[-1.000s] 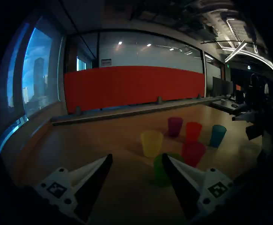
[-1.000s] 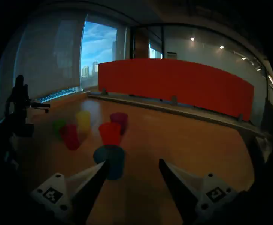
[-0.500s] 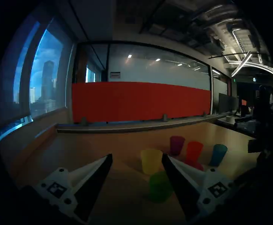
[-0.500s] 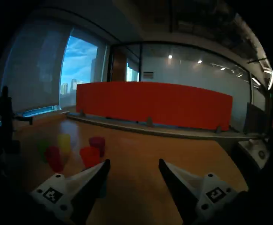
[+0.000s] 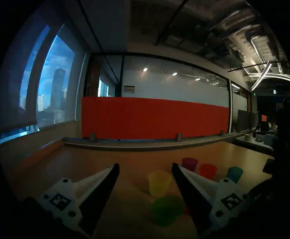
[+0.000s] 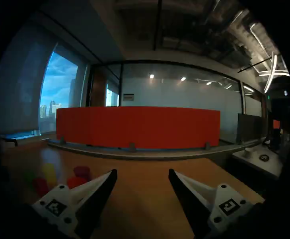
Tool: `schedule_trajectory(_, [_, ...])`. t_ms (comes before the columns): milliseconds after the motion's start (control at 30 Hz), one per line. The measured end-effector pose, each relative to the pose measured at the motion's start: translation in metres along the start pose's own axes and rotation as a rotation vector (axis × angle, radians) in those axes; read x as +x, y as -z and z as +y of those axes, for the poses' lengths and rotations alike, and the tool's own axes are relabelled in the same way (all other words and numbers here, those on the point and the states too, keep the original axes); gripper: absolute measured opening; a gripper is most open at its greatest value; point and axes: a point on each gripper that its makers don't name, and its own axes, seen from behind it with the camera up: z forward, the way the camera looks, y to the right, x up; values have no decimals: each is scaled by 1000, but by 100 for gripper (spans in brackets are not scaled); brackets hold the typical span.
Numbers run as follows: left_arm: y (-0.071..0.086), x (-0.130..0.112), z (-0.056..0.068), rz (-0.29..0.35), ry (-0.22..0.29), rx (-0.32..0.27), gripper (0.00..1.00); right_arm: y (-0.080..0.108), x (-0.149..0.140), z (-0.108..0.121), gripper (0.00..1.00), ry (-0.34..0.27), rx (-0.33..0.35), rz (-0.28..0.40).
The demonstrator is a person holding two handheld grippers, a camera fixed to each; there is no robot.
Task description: Pour water
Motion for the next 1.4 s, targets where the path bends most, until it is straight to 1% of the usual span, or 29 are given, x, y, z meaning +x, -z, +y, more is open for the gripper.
schedule_trajectory(100, [-1, 4, 0, 14, -8, 17, 98, 1, 5, 7, 100, -11, -48, 25])
schedule_trajectory(167, [-2, 5, 0, 18, -8, 26, 98, 2, 7, 8, 100, -18, -66, 42])
schedule_trajectory(300, [-5, 6, 1, 20, 3, 36, 98, 3, 10, 5, 100, -22, -70, 52])
schedule_trajectory(467, [-6, 8, 0, 35, 0, 52, 98, 4, 10, 5, 100, -27, -74, 58])
schedule_trajectory(600, [-5, 13, -2, 48, -7, 64, 98, 2, 7, 8, 100, -29, -83, 51])
schedule_trajectory(800, [-3, 17, -2, 68, 2, 75, 98, 2, 10, 14, 100, -28, -97, 56])
schedule_trajectory(900, [-4, 15, -2, 69, -7, 83, 98, 2, 10, 18, 100, -25, -104, 55])
schedule_trajectory(1067, [-4, 7, -4, 72, -31, 114, 98, 3, 14, 25, 100, -12, -119, 52])
schedule_trajectory(1200, [-5, -2, -7, 70, -34, 133, 98, 3, 18, 30, 100, -2, -135, 56])
schedule_trajectory(1400, [-2, -12, -11, 78, -43, 155, 98, 3, 17, 37, 100, -20, -151, 51])
